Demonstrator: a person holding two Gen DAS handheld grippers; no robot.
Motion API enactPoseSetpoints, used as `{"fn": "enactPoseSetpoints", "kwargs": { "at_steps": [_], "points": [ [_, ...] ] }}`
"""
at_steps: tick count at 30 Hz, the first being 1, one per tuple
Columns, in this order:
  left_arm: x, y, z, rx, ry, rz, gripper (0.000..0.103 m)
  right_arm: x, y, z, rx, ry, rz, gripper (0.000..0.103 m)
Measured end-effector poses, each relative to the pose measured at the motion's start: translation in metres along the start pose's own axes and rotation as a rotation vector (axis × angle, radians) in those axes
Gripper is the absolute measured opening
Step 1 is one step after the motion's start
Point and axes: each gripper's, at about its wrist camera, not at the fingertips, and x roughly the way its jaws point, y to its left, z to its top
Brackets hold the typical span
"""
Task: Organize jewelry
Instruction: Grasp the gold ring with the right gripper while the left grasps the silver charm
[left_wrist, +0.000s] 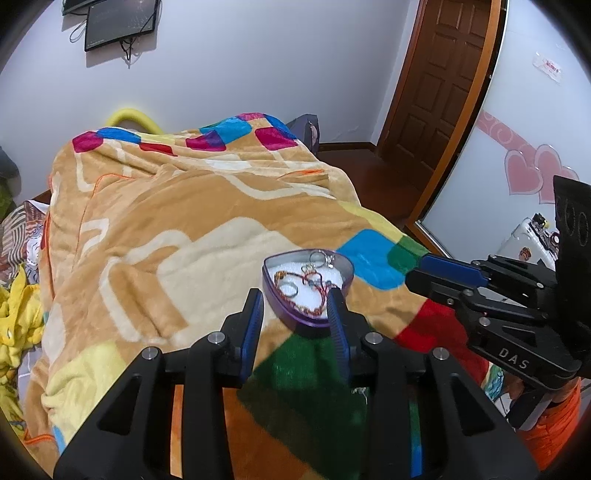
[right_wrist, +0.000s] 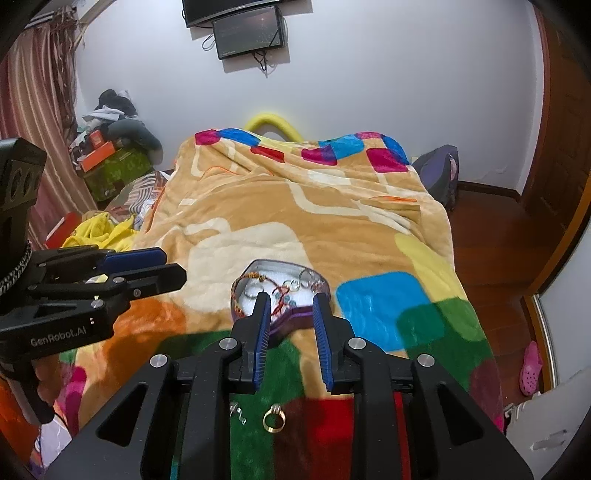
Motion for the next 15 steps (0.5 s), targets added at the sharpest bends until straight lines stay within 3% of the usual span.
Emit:
{"fn": "enactPoseSetpoints", "kwargs": {
  "at_steps": [15],
  "points": [
    [-0.001, -0.007, -0.042, 0.004, 0.082, 0.000, 0.035, 0.011, 0.008, -0.054, 0.021, 0.149, 0.014, 0.021]
  ]
}}
